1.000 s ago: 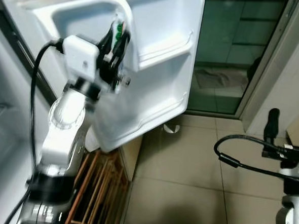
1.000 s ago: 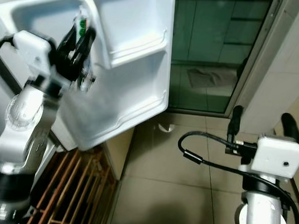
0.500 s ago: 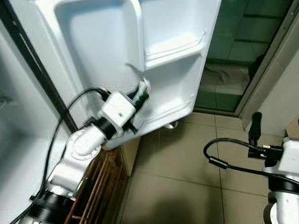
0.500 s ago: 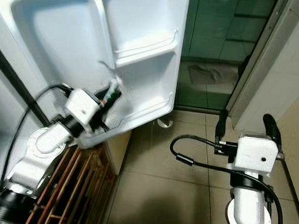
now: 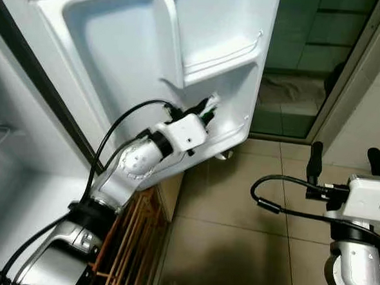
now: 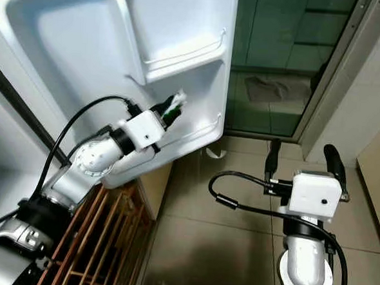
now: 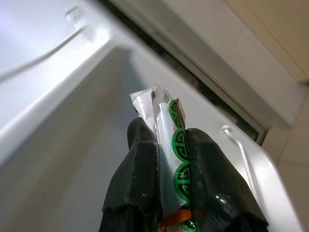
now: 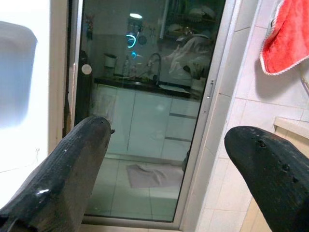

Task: Restocking fridge

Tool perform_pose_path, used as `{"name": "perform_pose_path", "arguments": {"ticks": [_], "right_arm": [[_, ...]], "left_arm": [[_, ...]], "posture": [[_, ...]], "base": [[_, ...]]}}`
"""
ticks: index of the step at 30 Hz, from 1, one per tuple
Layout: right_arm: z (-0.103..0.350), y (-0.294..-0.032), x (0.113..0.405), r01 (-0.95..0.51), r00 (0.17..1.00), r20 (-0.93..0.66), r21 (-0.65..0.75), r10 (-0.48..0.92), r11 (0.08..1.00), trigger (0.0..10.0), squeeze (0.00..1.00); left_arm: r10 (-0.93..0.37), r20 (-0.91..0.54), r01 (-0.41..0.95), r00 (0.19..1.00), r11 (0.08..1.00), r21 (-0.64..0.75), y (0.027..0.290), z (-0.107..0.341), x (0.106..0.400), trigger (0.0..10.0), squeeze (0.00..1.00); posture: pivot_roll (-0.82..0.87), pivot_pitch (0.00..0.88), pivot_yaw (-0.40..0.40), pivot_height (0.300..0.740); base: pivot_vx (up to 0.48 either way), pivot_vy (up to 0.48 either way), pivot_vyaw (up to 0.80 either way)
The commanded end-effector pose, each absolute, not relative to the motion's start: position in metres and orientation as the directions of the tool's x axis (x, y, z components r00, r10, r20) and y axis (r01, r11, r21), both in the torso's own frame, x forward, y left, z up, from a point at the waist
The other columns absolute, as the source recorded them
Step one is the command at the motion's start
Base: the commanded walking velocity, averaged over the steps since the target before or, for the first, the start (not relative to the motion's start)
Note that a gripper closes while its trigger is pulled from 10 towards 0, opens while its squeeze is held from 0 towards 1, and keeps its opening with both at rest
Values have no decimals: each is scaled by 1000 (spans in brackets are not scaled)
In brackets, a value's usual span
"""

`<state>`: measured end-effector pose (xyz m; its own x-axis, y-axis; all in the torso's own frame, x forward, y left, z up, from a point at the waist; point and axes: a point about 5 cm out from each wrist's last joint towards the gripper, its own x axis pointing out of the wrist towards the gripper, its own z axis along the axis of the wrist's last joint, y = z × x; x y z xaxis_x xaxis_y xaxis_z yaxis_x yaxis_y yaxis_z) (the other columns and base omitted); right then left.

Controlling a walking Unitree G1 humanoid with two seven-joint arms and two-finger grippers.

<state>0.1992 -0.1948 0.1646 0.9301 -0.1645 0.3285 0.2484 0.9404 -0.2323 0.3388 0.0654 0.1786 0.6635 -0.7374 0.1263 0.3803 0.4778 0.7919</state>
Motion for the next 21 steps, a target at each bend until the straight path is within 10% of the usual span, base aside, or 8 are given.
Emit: {"name": "perform_pose_path", "arguments": {"ticks": [1,5,21], "right_arm": [[164,-192,200,250,928,334,-228,-166,941,10000,75],[163,-189,200,237,931,328,-210,-161,949,10000,75],[161,-181,195,196,945,301,-211,-127,958,10000,75]], "left_arm": [[-753,79,364,653,403,840,64,173,340,10000,0],[-774,-10,352,633,276,894,57,163,344,10000,0],[-663,6,199,749,234,952,64,159,369,10000,0]], "posture": [[-204,59,142,740],[-206,60,151,740],[-217,76,142,740]], "base": [[0,0,0],[0,0,0],[0,0,0]]}}
